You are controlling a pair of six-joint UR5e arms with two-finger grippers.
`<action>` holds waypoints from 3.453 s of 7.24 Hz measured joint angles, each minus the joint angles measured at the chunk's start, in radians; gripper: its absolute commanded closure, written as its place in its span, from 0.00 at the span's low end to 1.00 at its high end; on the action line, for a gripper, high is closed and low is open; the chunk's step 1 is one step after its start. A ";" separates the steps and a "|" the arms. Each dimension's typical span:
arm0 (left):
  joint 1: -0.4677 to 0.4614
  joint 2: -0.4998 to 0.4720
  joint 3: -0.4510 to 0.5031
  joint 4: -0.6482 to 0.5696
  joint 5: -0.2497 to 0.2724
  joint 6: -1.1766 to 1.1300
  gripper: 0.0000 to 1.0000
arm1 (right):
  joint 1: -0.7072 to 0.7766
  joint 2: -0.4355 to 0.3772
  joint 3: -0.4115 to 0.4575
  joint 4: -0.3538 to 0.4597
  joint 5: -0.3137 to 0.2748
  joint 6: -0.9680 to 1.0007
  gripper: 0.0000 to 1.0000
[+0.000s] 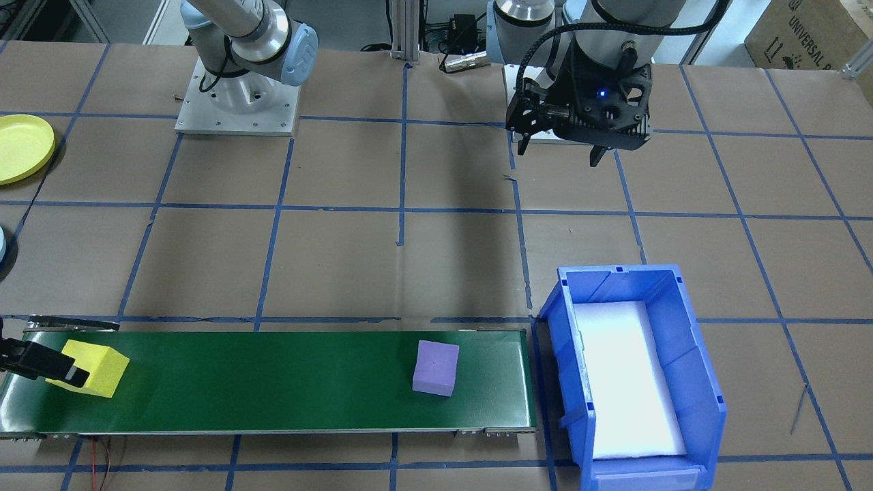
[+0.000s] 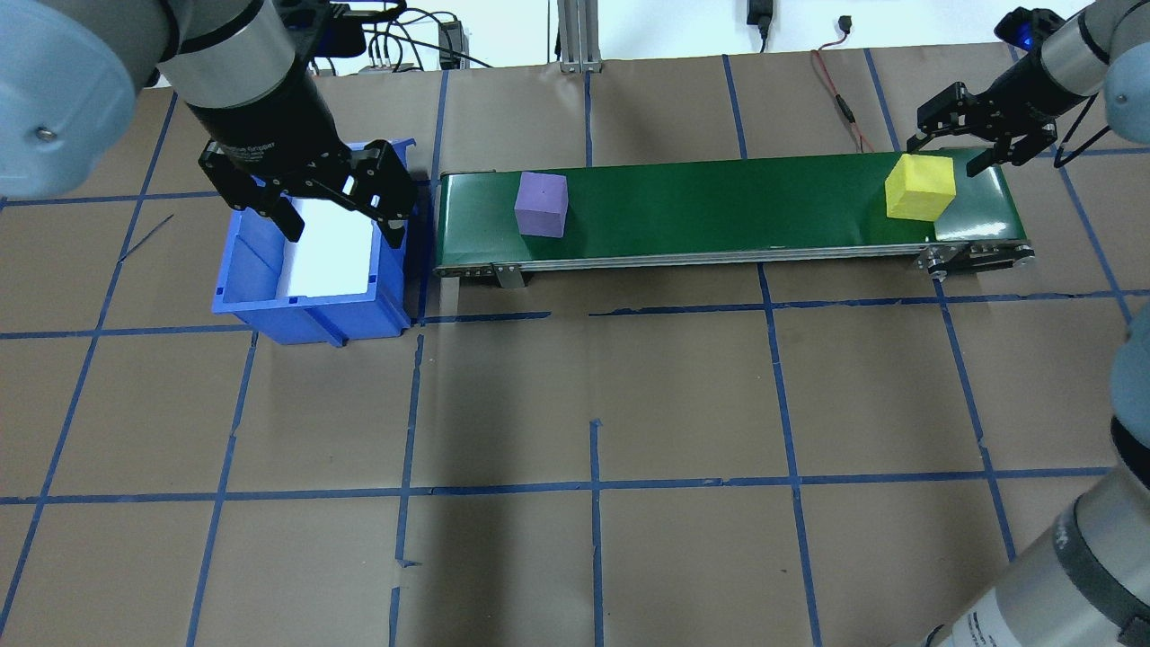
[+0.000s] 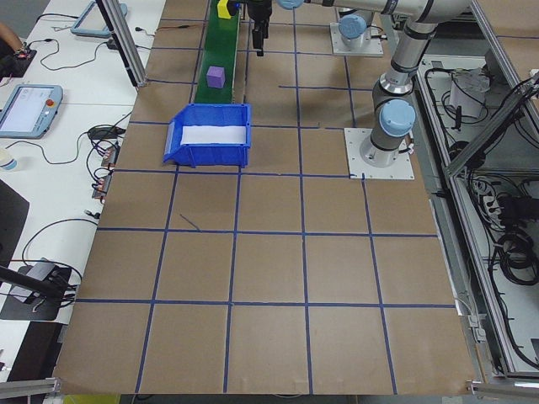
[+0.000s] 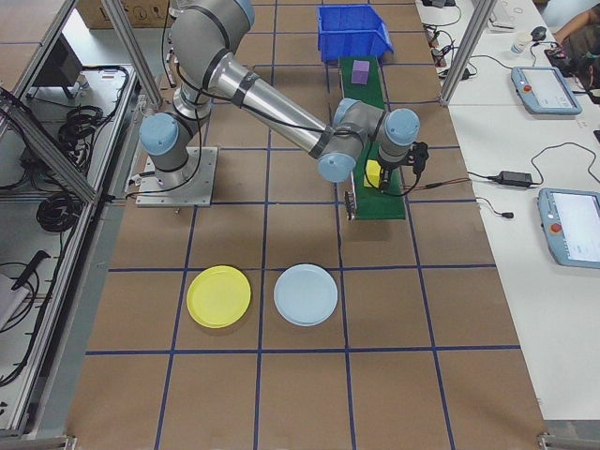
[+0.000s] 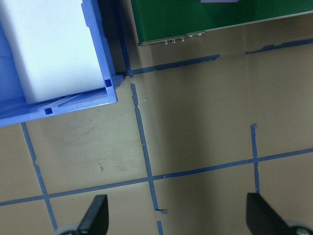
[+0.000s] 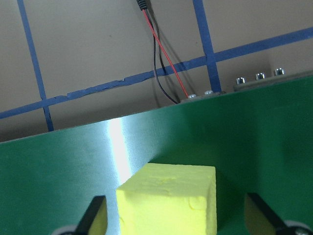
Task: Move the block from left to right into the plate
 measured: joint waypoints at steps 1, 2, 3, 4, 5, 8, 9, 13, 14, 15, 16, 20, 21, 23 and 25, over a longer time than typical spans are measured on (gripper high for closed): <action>0.014 0.004 -0.011 0.051 0.000 -0.032 0.00 | 0.000 0.003 0.002 -0.001 -0.003 0.000 0.00; 0.025 0.005 -0.017 0.079 0.000 -0.048 0.00 | 0.000 0.011 0.003 -0.003 -0.019 -0.001 0.00; 0.030 0.006 -0.020 0.094 0.000 -0.054 0.00 | 0.000 0.020 0.002 -0.005 -0.047 -0.004 0.19; 0.032 0.006 -0.022 0.104 0.000 -0.056 0.00 | 0.000 0.027 0.003 -0.012 -0.083 -0.010 0.50; 0.035 0.006 -0.022 0.108 0.000 -0.055 0.00 | 0.000 0.030 0.004 -0.022 -0.141 -0.020 0.64; 0.038 0.006 -0.026 0.110 0.000 -0.054 0.00 | -0.008 0.002 0.006 -0.040 -0.290 -0.080 0.69; 0.038 0.002 -0.027 0.100 0.000 -0.057 0.00 | -0.037 -0.033 0.015 -0.044 -0.331 -0.151 0.69; 0.037 0.006 -0.023 0.038 0.000 -0.058 0.00 | -0.346 -0.120 0.097 -0.024 -0.365 -0.509 0.69; 0.036 0.006 -0.025 0.011 0.000 -0.058 0.00 | -0.429 -0.152 0.154 -0.013 -0.368 -0.569 0.69; 0.035 0.006 -0.028 -0.007 0.000 -0.058 0.00 | -0.511 -0.205 0.237 -0.004 -0.371 -0.611 0.69; 0.034 0.006 -0.031 -0.023 0.000 -0.058 0.00 | -0.590 -0.271 0.337 -0.005 -0.372 -0.647 0.69; 0.036 0.011 -0.019 -0.094 0.000 -0.057 0.00 | -0.843 -0.341 0.555 -0.122 -0.383 -0.821 0.49; 0.036 0.014 -0.016 -0.102 0.000 -0.058 0.00 | -0.880 -0.338 0.571 -0.129 -0.386 -0.840 0.10; 0.036 0.032 -0.011 -0.135 0.000 -0.058 0.00 | -0.906 -0.309 0.578 -0.137 -0.385 -0.851 0.00; 0.041 0.044 -0.011 -0.201 0.000 -0.058 0.00 | -0.909 -0.301 0.567 -0.143 -0.386 -0.854 0.00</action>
